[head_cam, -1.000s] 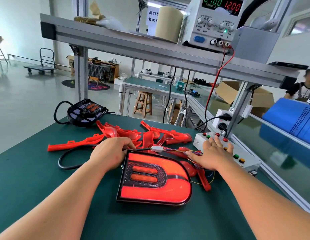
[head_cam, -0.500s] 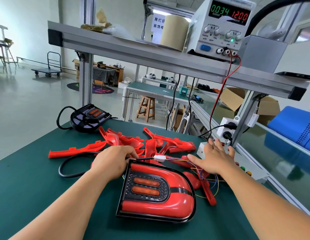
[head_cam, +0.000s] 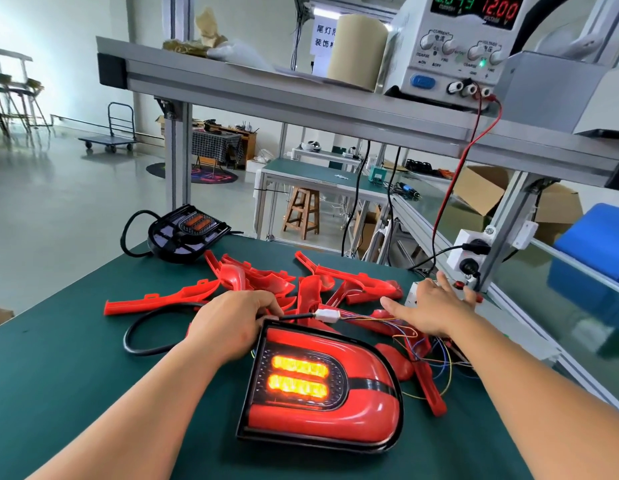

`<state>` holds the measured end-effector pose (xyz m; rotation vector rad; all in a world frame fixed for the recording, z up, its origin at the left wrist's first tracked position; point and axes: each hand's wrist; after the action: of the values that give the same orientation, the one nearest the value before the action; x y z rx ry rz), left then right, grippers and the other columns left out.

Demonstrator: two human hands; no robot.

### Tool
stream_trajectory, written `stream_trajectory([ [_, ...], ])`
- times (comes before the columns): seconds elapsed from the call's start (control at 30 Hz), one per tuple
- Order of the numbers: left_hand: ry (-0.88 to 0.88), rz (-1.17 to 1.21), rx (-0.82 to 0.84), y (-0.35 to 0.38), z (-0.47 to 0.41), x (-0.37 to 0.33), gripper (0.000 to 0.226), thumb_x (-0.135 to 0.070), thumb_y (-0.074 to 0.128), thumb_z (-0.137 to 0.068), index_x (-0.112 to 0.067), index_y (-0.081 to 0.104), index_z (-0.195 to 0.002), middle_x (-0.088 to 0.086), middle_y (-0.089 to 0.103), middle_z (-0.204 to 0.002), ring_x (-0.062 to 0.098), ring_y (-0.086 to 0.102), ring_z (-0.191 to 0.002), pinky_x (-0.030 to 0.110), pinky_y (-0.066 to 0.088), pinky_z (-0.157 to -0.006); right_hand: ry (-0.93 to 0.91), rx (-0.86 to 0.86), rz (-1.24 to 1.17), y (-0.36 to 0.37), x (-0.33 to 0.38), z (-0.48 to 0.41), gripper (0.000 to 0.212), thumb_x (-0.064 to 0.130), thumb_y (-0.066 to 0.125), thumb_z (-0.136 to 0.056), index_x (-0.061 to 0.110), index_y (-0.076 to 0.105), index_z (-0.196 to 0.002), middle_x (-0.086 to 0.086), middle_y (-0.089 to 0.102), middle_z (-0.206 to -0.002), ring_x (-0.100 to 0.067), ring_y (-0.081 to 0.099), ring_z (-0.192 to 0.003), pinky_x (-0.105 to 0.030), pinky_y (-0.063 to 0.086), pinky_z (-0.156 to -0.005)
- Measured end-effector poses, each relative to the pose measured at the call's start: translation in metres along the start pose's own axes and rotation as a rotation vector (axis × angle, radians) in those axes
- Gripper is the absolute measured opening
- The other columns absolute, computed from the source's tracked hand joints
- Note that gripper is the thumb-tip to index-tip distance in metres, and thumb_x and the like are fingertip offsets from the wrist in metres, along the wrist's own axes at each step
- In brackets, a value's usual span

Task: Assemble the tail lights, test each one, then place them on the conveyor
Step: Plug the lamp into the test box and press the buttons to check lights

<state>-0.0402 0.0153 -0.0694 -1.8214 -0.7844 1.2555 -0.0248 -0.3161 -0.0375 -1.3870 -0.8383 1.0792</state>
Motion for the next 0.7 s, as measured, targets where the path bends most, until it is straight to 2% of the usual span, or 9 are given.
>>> stream_trajectory([
  [0.17, -0.006, -0.006, 0.006, -0.0007, 0.0005, -0.0008, 0.022, -0.026, 0.059, -0.091, -0.046, 0.065, -0.096, -0.018, 0.069, -0.101, 0.012, 0.062, -0.098, 0.035, 0.052, -0.082, 0.005, 0.009, 0.016, -0.0016, 0.0005, 0.0017, 0.135, 0.102, 0.007, -0.051, 0.014, 0.023, -0.153, -0.002, 0.012, -0.164, -0.017, -0.009, -0.151, -0.056, 0.002, -0.115],
  [0.33, -0.005, -0.005, 0.011, -0.0004, -0.0007, -0.0002, 0.021, -0.027, 0.061, -0.091, -0.047, 0.064, -0.095, -0.018, 0.069, -0.099, 0.012, 0.062, -0.096, 0.037, 0.053, -0.081, 0.016, 0.003, 0.019, -0.0027, 0.0026, 0.0011, 0.131, 0.102, 0.01, -0.056, 0.015, 0.023, -0.153, -0.003, 0.012, -0.164, -0.018, -0.007, -0.151, -0.056, 0.002, -0.116],
  [0.5, 0.003, -0.008, 0.003, 0.0, -0.0011, -0.0002, 0.019, -0.027, 0.061, -0.091, -0.046, 0.065, -0.096, -0.017, 0.069, -0.099, 0.012, 0.062, -0.095, 0.037, 0.053, -0.08, 0.001, 0.003, 0.025, -0.003, 0.0029, 0.0011, 0.141, 0.101, 0.003, -0.044, 0.013, 0.025, -0.152, -0.003, 0.014, -0.163, -0.018, -0.005, -0.151, -0.057, 0.004, -0.115],
  [0.7, 0.013, -0.01, 0.0, -0.0008, -0.001, -0.0008, 0.02, -0.027, 0.062, -0.091, -0.046, 0.065, -0.095, -0.017, 0.069, -0.101, 0.013, 0.062, -0.096, 0.035, 0.053, -0.08, 0.0, -0.003, 0.049, -0.0035, 0.003, 0.0022, 0.138, 0.101, 0.004, -0.048, 0.013, 0.025, -0.152, -0.004, 0.015, -0.163, -0.018, -0.004, -0.151, -0.058, 0.002, -0.115],
])
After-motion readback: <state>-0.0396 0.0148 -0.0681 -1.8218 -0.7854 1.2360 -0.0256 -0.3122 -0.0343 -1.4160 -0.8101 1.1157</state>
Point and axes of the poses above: each hand's wrist, its own z-axis away from the middle knuckle, its own y-axis out of the palm, x = y × z
